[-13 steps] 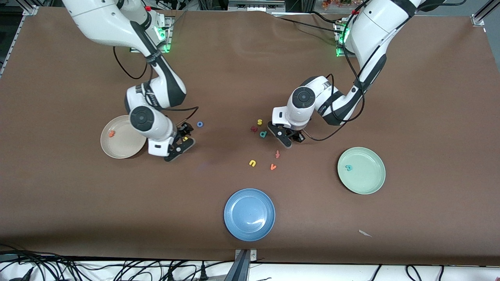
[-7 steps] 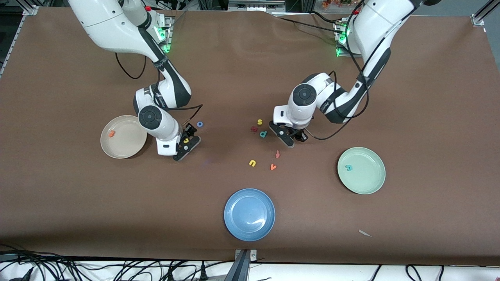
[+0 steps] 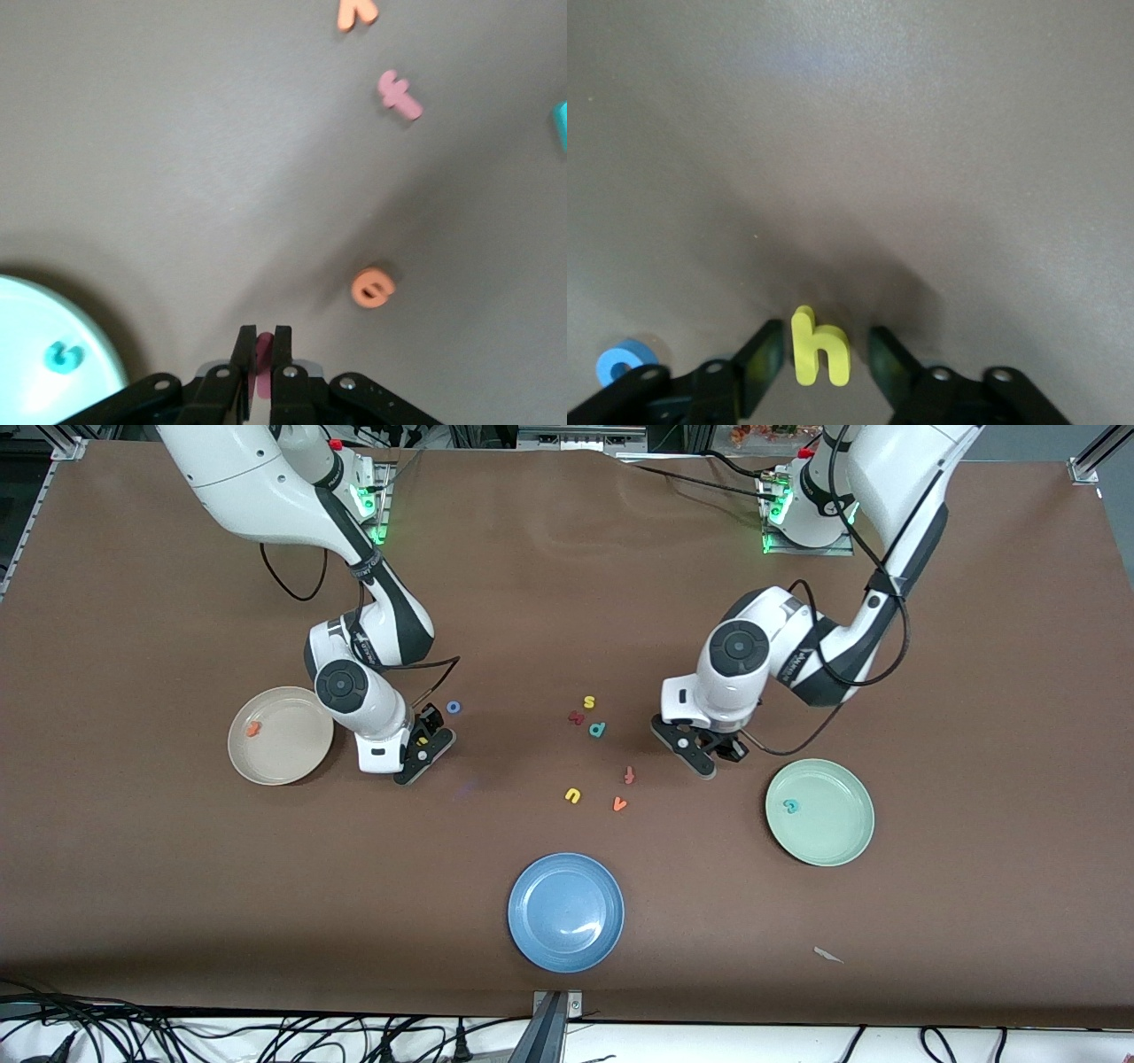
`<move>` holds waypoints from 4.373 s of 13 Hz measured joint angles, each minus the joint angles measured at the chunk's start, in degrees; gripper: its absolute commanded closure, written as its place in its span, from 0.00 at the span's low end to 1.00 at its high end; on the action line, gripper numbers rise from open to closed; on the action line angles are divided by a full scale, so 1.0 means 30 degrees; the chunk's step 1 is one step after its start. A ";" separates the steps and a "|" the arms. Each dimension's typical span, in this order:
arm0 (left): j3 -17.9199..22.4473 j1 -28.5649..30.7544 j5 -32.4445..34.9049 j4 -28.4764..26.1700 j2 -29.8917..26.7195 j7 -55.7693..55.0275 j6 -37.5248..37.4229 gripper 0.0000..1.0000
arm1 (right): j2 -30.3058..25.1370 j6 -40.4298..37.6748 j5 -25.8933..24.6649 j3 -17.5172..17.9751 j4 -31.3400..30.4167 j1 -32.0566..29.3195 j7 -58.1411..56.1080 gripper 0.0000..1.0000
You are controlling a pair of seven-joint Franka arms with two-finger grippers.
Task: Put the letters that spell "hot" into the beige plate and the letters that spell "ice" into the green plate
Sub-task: 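Drop the h on the white plate while the left gripper drops the l, then grasp blue o with the right gripper while the left gripper grasps orange e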
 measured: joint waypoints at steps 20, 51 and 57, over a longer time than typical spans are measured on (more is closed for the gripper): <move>0.4423 0.1574 -0.0001 0.0280 0.1745 0.9304 0.2938 0.30 | -0.3107 -0.7796 0.0182 -0.7684 -0.0309 -0.0407 0.0000 0.87; 0.2076 -0.2984 -0.4251 -0.2049 0.0989 -0.8902 0.3526 0.32 | -0.0324 -0.6163 0.1693 -0.0971 0.1971 0.2804 1.5595 0.01; 0.2367 -0.2984 -0.3783 -0.2050 0.1147 -0.8868 0.3631 0.40 | -0.0322 -0.4124 0.1689 -0.0808 0.0453 0.3096 1.5354 0.06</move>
